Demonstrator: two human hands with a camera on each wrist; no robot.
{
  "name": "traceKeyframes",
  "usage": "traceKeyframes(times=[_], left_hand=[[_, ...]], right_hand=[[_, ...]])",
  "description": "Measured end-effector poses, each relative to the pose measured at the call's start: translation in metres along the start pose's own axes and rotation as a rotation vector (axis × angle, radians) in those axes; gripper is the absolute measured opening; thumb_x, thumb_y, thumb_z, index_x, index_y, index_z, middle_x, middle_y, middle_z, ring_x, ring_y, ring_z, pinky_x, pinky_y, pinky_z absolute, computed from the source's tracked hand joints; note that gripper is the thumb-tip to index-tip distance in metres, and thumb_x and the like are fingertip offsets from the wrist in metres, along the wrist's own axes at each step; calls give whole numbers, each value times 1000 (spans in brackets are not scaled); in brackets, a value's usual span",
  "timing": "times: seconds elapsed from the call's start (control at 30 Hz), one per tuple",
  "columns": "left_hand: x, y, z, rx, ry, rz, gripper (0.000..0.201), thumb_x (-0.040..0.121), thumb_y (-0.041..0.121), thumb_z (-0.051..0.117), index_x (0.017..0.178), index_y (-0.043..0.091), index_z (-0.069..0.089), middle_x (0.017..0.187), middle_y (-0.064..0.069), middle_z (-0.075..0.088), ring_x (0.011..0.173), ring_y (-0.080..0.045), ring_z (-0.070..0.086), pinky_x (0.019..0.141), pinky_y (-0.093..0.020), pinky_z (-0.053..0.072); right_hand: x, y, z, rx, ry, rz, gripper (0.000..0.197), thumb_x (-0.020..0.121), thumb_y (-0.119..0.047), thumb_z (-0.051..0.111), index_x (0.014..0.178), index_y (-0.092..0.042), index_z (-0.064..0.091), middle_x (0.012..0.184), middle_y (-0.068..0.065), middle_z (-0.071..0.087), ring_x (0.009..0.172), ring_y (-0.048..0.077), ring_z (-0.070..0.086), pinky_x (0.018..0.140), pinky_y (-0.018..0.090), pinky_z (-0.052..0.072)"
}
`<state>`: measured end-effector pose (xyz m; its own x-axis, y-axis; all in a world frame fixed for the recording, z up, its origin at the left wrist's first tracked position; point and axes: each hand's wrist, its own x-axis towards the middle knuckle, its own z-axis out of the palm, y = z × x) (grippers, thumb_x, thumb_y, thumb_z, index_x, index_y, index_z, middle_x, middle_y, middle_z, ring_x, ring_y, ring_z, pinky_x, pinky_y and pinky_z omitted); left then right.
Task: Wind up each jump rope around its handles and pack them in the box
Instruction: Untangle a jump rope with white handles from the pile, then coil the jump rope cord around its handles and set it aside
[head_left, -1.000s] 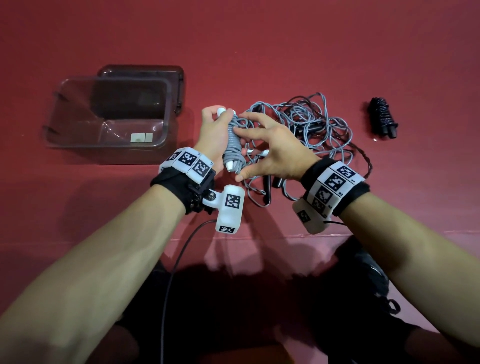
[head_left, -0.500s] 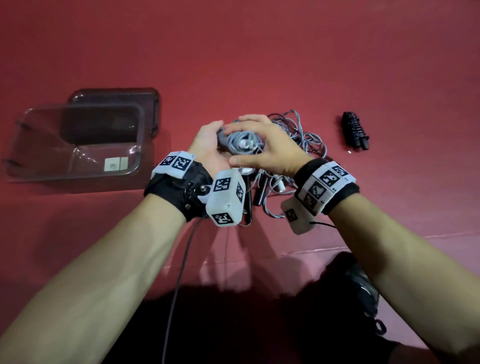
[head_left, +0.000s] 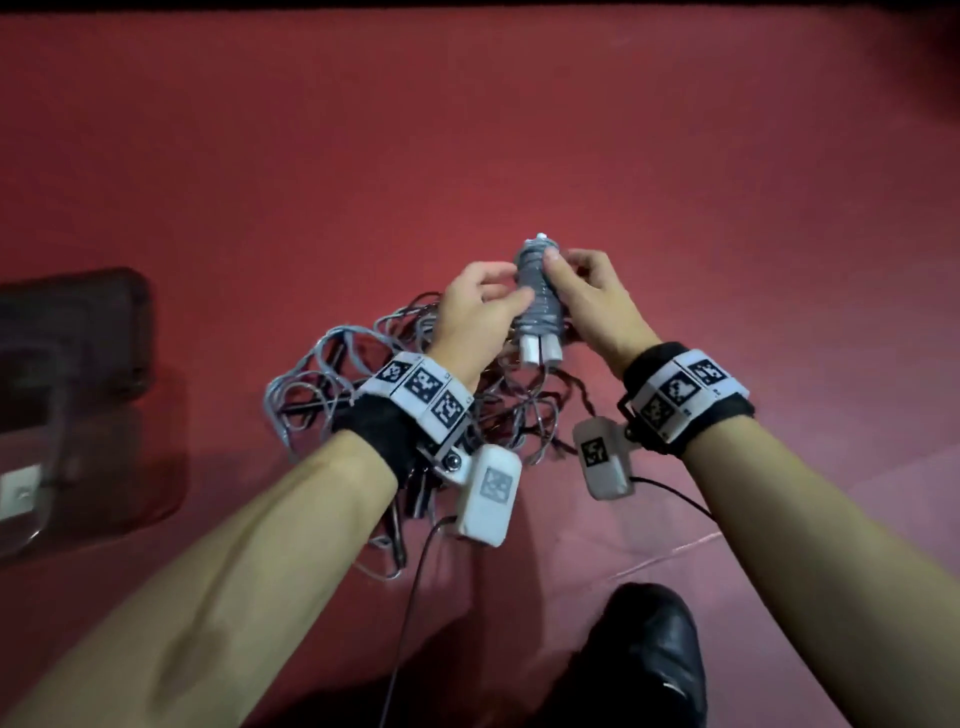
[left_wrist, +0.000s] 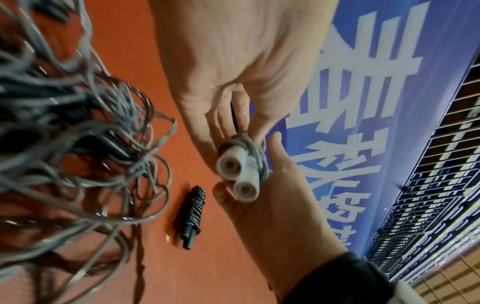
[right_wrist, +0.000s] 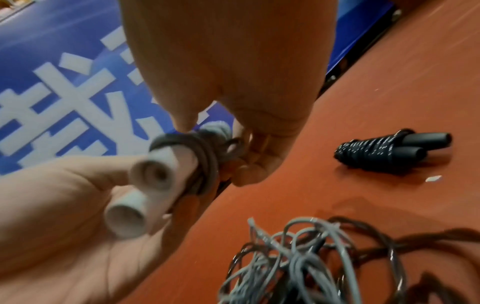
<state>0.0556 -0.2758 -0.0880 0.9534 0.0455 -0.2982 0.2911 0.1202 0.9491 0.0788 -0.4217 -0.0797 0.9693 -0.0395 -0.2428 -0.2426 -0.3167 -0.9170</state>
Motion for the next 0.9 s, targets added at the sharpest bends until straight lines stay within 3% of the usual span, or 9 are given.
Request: traceKeyframes(times=[0.07, 0.13, 0.3, 0.37, 0.47, 0.6, 0.73, 0.83, 0.9], left_hand=[[22, 0, 20, -57, 75, -3, 27, 90, 13, 73, 113, 15, 60, 107, -8, 67, 98, -28, 72, 78, -55, 63], [44, -7, 39, -43, 116, -2, 25, 92, 8, 71, 112, 15, 56, 100, -4, 66, 92, -28, 72, 70, -53, 63], [84, -24, 63, 128, 104, -25, 26, 86, 13, 73, 103, 25, 58, 96, 1, 69, 89, -25, 73, 72, -53, 63], [99, -27, 71, 96, 91, -116, 22, 85, 14, 68, 102, 25, 59, 101, -5, 71, 91, -32, 74, 70, -55, 63], [115, -33, 83, 107, 44, -193, 34, 70, 33, 62, 104, 26, 59, 110, -10, 73, 98, -31, 73, 85, -52, 61], [109, -30, 95, -46, -76, -314, 35, 99, 28, 59, 125, 5, 60, 110, -17, 67, 83, -28, 66, 79, -43, 57], [114, -43, 98, -62, -111, -360, 37, 105, 35, 51, 125, 6, 62, 107, -13, 69, 85, -26, 66, 86, -44, 56], [111, -40, 99, 23, -187, -373, 30, 105, 37, 51, 118, 11, 59, 113, -9, 67, 88, -22, 65, 76, -31, 52], [109, -34, 94, 112, -234, -355, 31, 96, 43, 62, 111, 16, 59, 117, -9, 67, 98, -23, 66, 82, -32, 55]], right_hand=[[13, 2, -15, 16, 50, 13, 41, 97, -48, 61, 122, -16, 57, 103, 0, 65, 63, 3, 63, 48, 22, 47], [26, 9, -30, -70, 46, -22, 23, 98, -30, 66, 114, -14, 65, 97, 2, 71, 61, 4, 64, 46, 19, 46], [60, 32, -49, -175, 27, -3, 21, 92, -16, 73, 112, -11, 68, 99, 2, 75, 82, 10, 72, 76, 26, 60], [76, 47, -49, -202, 41, 29, 20, 89, -16, 74, 108, -15, 69, 99, 1, 76, 87, 15, 74, 83, 38, 62], [91, 63, -46, -305, 93, 35, 24, 87, -17, 74, 111, -18, 70, 99, -2, 76, 91, 16, 73, 88, 41, 59], [97, 74, -41, -483, 106, 1, 37, 87, -17, 69, 124, -22, 68, 114, 1, 74, 107, 21, 68, 95, 37, 54], [94, 88, -33, -580, 80, -20, 45, 81, -33, 76, 124, -23, 67, 110, 4, 74, 102, 25, 69, 88, 40, 55], [95, 91, -25, -755, 104, -70, 35, 89, -30, 66, 120, -15, 65, 109, 10, 72, 100, 31, 68, 77, 37, 51], [95, 92, -16, -893, 71, -82, 30, 93, -25, 60, 119, -11, 63, 111, 11, 69, 103, 33, 66, 77, 39, 49]])
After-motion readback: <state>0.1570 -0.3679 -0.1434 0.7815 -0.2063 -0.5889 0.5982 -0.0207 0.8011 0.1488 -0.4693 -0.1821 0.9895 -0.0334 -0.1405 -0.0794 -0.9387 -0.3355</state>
